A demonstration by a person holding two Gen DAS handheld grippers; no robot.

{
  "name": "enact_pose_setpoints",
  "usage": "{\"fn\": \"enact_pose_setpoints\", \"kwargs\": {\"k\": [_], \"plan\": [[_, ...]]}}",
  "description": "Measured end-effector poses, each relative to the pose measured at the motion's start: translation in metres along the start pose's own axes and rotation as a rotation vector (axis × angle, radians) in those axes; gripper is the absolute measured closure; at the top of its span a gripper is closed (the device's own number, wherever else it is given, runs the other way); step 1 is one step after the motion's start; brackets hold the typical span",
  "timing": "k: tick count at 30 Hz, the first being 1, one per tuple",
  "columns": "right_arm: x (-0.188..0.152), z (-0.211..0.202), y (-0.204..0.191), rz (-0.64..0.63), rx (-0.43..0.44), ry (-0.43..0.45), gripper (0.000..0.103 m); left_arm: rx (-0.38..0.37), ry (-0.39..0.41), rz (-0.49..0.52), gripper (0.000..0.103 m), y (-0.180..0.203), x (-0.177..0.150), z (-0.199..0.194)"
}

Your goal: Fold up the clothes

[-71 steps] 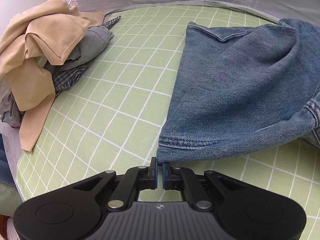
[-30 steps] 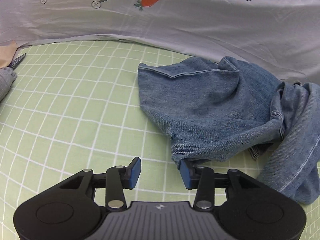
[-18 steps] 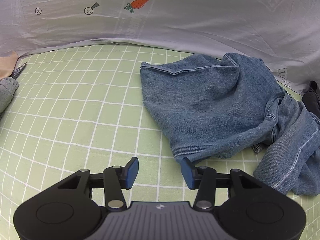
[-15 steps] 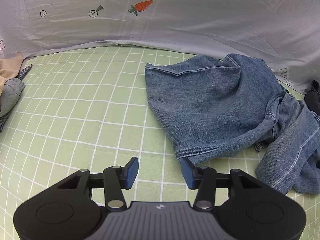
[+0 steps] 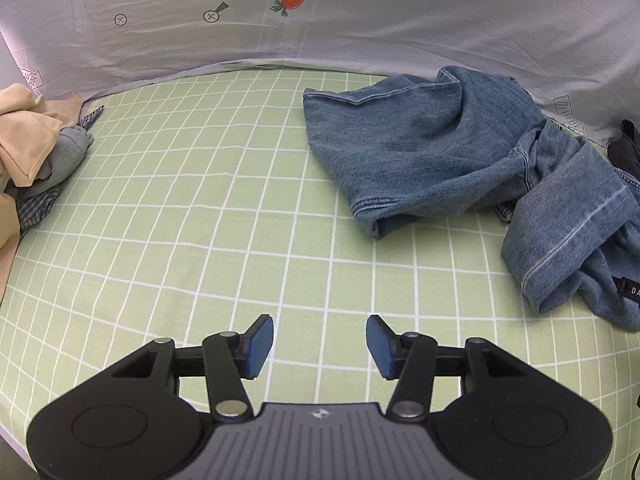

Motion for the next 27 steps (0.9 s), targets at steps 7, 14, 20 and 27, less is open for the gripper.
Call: {"fn": "enact_pose_setpoints", "kwargs": {"k": [7, 14, 20, 27], "plan": [[-0.01, -0.016, -0.007, -0.059, 0.083, 0.039, 0.085, -0.005, -0.023, -0.018, 0.05, 0.0, -0.021, -0.004], [-0.027, -0.031, -0.021, 0.042, 0.128, 0.001, 0.096, -0.103, 0.033, 0.074, 0.05, -0.003, -0.009, -0.002], [-0.047, -0.05, -0.064, 0.097, 0.161, -0.049, 0.096, -0.179, 0.061, 0.1, 0.05, -0.032, -0.002, -0.002], [-0.076, -0.077, -0.183, -0.012, 0.254, -0.048, 0.096, -0.178, 0.053, 0.151, 0.05, -0.088, -0.029, -0.006]]}}
Point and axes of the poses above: each gripper's, at about its wrist camera, not at the fingertips, and z roughly the way its jaws point, y to its right, x to its top, the point moved 2 cm from there along z, roughly the way its jaws point, and after that the axes turned 2 degrees about -z, right-handed, at the moved point
